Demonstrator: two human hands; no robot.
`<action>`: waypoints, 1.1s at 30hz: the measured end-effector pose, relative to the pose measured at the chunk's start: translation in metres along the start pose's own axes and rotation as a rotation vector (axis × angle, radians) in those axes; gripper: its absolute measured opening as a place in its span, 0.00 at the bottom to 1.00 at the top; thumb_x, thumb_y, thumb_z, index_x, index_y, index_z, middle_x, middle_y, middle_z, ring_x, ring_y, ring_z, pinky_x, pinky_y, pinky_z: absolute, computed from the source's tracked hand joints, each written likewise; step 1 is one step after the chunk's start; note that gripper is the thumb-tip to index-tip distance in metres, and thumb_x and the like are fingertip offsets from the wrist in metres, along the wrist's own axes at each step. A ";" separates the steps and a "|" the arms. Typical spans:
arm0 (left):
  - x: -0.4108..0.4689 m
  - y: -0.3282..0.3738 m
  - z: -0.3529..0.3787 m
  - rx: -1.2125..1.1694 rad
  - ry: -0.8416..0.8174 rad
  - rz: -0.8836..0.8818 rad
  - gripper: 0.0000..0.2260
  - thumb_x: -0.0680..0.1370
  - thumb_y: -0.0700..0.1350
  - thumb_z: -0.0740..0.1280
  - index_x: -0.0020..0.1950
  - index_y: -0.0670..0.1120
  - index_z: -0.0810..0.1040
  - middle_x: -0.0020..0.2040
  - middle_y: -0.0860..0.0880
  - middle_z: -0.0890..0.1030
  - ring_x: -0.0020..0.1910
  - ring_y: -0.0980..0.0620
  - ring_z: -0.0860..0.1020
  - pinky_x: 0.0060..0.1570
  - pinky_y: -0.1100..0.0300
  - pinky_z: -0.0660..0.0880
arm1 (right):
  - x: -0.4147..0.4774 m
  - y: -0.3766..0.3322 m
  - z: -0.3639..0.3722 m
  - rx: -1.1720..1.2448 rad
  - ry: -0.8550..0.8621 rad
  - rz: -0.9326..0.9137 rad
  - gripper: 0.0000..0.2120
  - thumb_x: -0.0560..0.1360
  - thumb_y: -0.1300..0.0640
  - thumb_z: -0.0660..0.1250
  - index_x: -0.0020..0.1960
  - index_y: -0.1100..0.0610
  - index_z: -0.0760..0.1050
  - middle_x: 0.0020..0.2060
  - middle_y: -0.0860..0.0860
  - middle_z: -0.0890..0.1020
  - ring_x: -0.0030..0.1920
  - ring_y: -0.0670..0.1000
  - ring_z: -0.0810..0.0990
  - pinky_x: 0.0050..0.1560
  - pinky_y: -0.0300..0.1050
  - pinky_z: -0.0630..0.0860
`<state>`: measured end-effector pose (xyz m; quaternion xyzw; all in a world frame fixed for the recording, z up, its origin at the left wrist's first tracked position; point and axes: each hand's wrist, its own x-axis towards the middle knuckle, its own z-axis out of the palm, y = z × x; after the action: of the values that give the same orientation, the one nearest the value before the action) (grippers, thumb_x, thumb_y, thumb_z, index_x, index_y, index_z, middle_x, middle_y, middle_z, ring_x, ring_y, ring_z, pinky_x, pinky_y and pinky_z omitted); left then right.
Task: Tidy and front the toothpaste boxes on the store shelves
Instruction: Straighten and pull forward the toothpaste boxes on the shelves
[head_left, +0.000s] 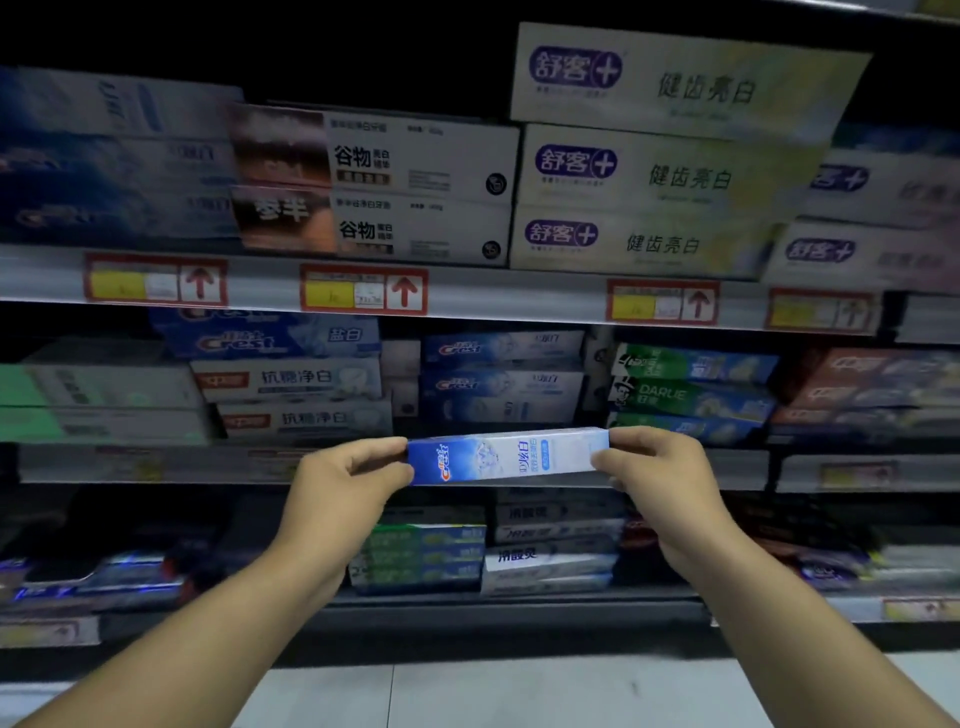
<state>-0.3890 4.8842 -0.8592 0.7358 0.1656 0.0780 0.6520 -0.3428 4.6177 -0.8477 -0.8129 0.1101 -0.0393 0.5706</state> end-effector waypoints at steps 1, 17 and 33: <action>0.002 0.001 0.002 -0.010 0.001 -0.012 0.12 0.75 0.38 0.74 0.56 0.50 0.86 0.51 0.53 0.87 0.55 0.54 0.83 0.64 0.54 0.76 | 0.002 0.000 0.000 -0.006 -0.017 0.011 0.11 0.75 0.62 0.73 0.57 0.56 0.83 0.49 0.50 0.86 0.51 0.51 0.83 0.54 0.50 0.79; 0.061 -0.001 0.052 0.104 0.139 -0.047 0.10 0.77 0.43 0.71 0.52 0.36 0.81 0.48 0.34 0.83 0.40 0.40 0.79 0.40 0.54 0.72 | 0.055 0.001 0.038 -0.052 -0.068 0.130 0.20 0.75 0.58 0.73 0.63 0.64 0.73 0.58 0.59 0.79 0.54 0.59 0.78 0.54 0.55 0.76; 0.026 0.030 -0.012 0.538 -0.020 0.333 0.23 0.78 0.54 0.71 0.72 0.53 0.72 0.66 0.54 0.76 0.64 0.53 0.75 0.63 0.55 0.74 | -0.006 -0.028 0.045 -0.626 -0.239 -0.408 0.30 0.82 0.50 0.66 0.80 0.54 0.59 0.76 0.50 0.64 0.73 0.50 0.67 0.65 0.37 0.64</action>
<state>-0.3649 4.9016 -0.8306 0.8996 0.0513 0.1297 0.4139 -0.3366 4.6692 -0.8362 -0.9517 -0.1144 -0.0216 0.2841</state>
